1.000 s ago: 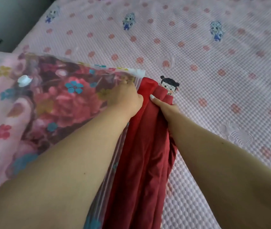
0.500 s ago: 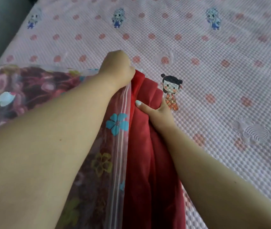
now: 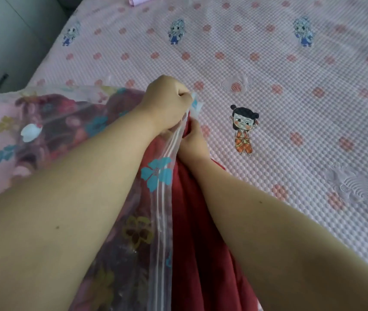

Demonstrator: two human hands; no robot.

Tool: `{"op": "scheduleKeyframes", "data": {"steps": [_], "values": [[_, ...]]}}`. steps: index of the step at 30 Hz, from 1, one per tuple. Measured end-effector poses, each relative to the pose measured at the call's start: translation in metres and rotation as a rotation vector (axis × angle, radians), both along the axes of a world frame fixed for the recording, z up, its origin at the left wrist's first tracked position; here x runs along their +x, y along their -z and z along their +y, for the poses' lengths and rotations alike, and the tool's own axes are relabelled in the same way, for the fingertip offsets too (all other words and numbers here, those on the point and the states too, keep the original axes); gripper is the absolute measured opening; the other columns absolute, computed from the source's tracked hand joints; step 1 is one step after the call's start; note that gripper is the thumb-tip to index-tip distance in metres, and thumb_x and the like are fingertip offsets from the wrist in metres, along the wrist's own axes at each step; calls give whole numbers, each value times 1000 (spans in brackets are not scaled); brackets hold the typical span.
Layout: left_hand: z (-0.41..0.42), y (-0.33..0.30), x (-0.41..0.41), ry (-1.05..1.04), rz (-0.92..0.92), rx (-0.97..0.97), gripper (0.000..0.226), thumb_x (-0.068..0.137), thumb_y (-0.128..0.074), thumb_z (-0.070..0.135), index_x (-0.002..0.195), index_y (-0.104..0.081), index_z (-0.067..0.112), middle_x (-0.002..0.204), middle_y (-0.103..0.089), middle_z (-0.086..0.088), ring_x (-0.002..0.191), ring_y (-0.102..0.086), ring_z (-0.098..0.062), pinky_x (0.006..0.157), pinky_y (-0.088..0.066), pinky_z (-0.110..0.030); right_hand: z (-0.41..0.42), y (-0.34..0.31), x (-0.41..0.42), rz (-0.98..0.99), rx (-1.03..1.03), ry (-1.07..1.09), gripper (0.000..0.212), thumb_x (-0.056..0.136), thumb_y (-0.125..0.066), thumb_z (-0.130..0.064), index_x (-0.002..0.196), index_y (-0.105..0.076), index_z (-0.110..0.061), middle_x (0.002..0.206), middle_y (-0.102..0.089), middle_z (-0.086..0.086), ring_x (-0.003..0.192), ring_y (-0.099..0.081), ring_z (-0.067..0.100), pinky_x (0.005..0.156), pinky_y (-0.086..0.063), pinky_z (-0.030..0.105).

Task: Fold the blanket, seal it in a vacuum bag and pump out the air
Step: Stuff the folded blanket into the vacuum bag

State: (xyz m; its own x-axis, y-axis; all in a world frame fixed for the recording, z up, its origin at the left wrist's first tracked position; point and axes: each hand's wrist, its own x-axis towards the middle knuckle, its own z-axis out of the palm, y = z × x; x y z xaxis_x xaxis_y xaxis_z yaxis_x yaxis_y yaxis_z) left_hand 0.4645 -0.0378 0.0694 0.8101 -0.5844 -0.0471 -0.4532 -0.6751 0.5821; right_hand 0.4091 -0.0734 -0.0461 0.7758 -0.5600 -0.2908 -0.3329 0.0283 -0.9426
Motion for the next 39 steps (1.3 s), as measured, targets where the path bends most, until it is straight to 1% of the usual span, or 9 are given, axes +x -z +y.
{"op": "scheduleKeyframes", "data": {"steps": [3,7,13,16,20,26,31,35,39], "values": [[8,11,-25,-61,16,-64,35,94,-50,22,69,-63,2,43,-55,6,38,-50,-2,45,-42,-21,-17,21,-42,40,48,34,85,71,-67,-62,139,-37,-21,126,-58,-4,117,-58,20,98,-46,37],[32,21,-83,-122,-110,-87,24,93,-53,31,90,-72,16,74,-71,1,74,-65,-15,70,-44,-24,-33,29,-96,160,160,136,113,54,-53,-84,145,-31,-21,144,-48,3,126,-51,19,108,-39,45],[81,48,-183,-172,-77,18,44,90,-54,46,130,-53,25,104,-64,3,99,-61,-20,84,-50,-36,-14,46,-173,309,161,214,68,86,-50,-65,131,-52,-13,128,-60,4,119,-56,20,105,-41,42],[102,56,-215,-203,-146,79,56,87,-59,51,136,-47,25,109,-62,3,94,-62,-17,77,-53,-35,5,45,-195,325,421,191,75,84,-46,-71,135,-48,-16,131,-57,2,119,-55,22,106,-41,44],[125,60,-233,-303,-173,118,59,80,-68,49,132,-53,24,100,-60,1,82,-64,-21,66,-52,-35,24,38,-219,295,658,102,108,56,-53,-90,142,-43,-25,137,-54,6,124,-53,28,109,-38,49],[159,60,-255,-356,-256,274,63,75,-70,31,131,-52,12,103,-63,-8,84,-64,-29,60,-52,-36,38,29,-255,236,686,-69,119,49,-67,-84,149,-28,-34,151,-39,-4,137,-40,20,115,-30,49],[176,55,-269,-244,-299,443,70,73,-68,35,134,-48,7,102,-64,-9,85,-63,-27,59,-52,-36,45,23,-267,255,684,-176,97,60,-76,-59,144,-30,-42,133,-55,-9,113,-58,13,79,-52,31],[181,52,-266,-158,-447,459,41,57,-80,0,95,-69,-7,65,-64,-16,48,-61,-32,38,-47,-30,53,19,-264,275,681,-158,99,52,-80,-61,138,-35,-44,127,-57,-10,103,-60,10,68,-53,24],[183,50,-262,-117,-525,243,23,59,-79,-9,77,-69,0,56,-61,-15,43,-58,-33,36,-47,-32,73,17,-254,276,673,-112,108,45,-86,-59,139,-37,-40,129,-59,-5,110,-61,20,91,-51,41]]}}
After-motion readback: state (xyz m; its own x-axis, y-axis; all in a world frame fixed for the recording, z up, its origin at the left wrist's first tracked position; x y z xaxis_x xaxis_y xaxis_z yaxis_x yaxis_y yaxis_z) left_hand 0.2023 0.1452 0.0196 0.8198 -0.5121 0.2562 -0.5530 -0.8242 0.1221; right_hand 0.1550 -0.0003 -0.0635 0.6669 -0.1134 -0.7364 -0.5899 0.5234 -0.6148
